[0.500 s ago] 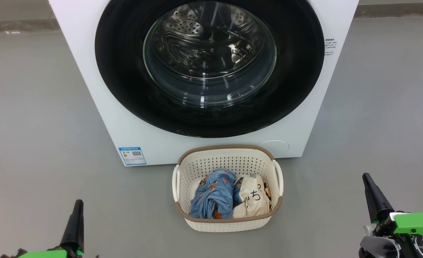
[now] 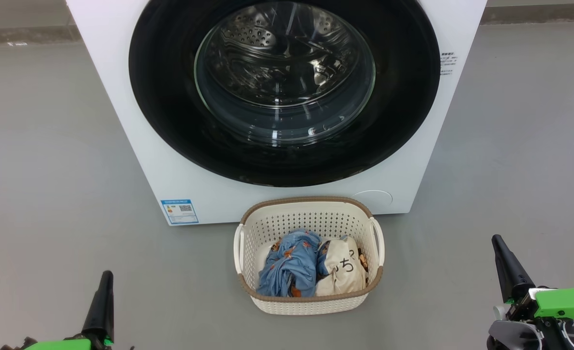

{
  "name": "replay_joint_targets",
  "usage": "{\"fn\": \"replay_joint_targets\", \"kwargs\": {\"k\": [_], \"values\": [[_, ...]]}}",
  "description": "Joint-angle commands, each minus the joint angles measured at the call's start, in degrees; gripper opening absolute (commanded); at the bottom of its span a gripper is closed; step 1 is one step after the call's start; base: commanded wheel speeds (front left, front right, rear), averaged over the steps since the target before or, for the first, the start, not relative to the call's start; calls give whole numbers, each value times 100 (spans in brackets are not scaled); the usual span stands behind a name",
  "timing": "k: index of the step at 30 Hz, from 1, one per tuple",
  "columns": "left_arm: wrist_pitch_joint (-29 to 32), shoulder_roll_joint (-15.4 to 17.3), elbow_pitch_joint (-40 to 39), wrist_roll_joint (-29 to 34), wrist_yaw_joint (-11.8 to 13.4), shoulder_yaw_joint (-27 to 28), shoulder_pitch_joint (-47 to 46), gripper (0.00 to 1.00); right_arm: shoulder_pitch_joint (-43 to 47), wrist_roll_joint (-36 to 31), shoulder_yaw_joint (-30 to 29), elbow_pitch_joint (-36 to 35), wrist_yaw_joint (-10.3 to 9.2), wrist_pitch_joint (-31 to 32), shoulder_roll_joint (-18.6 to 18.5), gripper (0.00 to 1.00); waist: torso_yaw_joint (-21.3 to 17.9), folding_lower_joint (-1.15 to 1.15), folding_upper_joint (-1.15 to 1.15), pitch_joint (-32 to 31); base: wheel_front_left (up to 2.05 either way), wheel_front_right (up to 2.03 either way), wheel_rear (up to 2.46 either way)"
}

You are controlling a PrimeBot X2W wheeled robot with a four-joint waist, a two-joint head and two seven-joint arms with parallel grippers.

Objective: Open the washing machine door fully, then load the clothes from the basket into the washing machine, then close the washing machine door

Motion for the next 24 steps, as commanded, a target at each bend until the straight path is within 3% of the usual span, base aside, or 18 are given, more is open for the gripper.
{"fn": "replay_joint_targets", "kwargs": {"k": [1,24], "values": [[15,53,-84,48,-5,178,-246,0,-252,-53,114,-143,33,39,-51,0,0,0,0,0,0,0,0],[15,53,-84,48,-5,178,-246,0,-252,-53,114,-143,33,39,-51,0,0,0,0,0,0,0,0]]}}
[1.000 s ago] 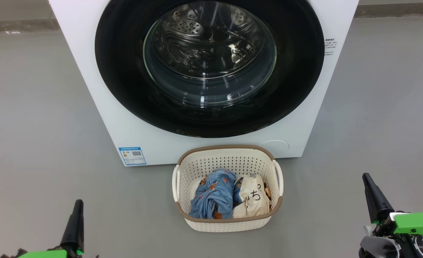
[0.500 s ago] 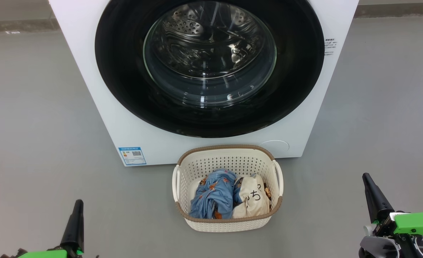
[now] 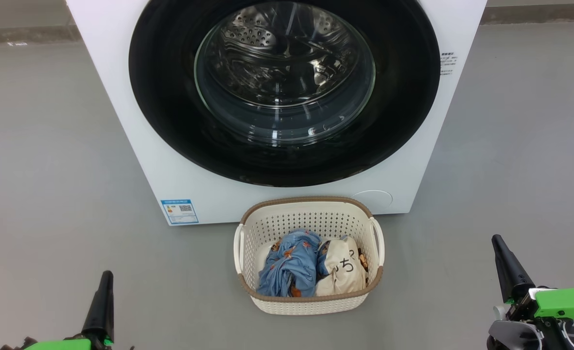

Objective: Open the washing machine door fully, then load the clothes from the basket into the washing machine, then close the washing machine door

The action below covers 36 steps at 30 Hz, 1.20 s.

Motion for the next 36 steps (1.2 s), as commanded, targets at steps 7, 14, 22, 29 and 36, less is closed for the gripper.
{"fn": "replay_joint_targets", "kwargs": {"k": [7,14,22,29,36], "values": [[15,53,-84,48,-5,178,-246,0,-252,-53,114,-143,33,39,-51,0,0,0,0,0,0,0,0],[15,53,-84,48,-5,178,-246,0,-252,-53,114,-143,33,39,-51,0,0,0,0,0,0,0,0],[15,53,-84,48,-5,178,-246,0,-252,-53,114,-143,33,39,-51,0,0,0,0,0,0,0,0],[0,0,0,0,0,0,0,100,0,0,0,0,0,0,0,100,0,0,0,0,0,0,0],[-25,-72,217,11,1,-36,188,100,199,-2,26,284,0,-17,103,100,0,0,0,5,0,0,0]]}}
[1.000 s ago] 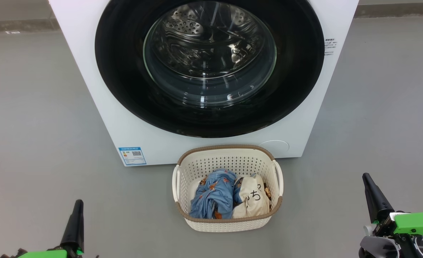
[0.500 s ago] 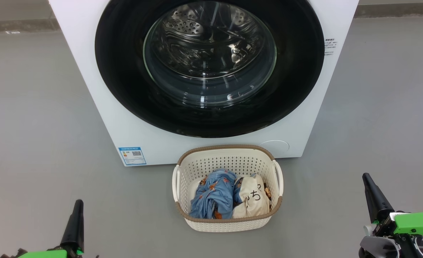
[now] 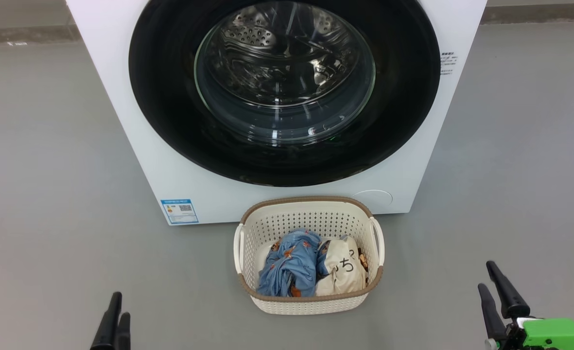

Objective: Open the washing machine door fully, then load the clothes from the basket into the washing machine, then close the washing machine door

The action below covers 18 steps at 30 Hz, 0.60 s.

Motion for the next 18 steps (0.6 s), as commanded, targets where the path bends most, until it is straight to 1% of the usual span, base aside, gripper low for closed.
{"fn": "replay_joint_targets", "kwargs": {"k": [1,5,10,18], "values": [[-37,53,-137,22,0,4,-125,100,-131,-9,16,-143,2,-17,-53,100,1,1,0,2,0,0,0],[-100,66,-201,50,0,-26,-135,100,-144,-47,59,-167,3,-64,-67,100,2,13,0,-12,0,0,0],[-187,119,-283,129,-1,-77,-140,100,-171,-143,121,-191,4,-157,-102,100,-2,1,0,-4,0,0,0],[-331,201,-338,538,-1,-141,-167,100,-252,-448,269,-197,6,-314,-195,100,-10,0,0,-8,0,0,0]]}}
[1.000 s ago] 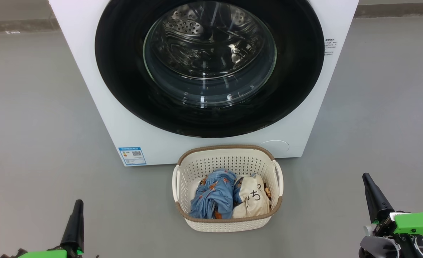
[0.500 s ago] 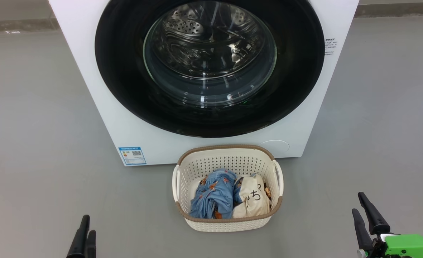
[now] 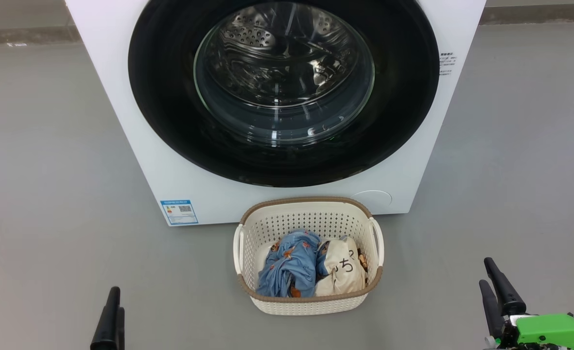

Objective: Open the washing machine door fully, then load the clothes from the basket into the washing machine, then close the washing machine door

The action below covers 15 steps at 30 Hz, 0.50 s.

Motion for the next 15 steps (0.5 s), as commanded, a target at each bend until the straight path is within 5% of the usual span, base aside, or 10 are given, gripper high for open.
{"fn": "replay_joint_targets", "kwargs": {"k": [1,15], "values": [[-61,102,-194,169,-1,22,-179,100,-259,-115,75,-159,7,-54,-104,100,-1,0,-1,-2,0,0,0],[-299,135,-280,1255,-2,-49,-207,100,-414,-1194,469,-157,10,-296,-304,100,1,0,-1,-7,0,0,0]]}}
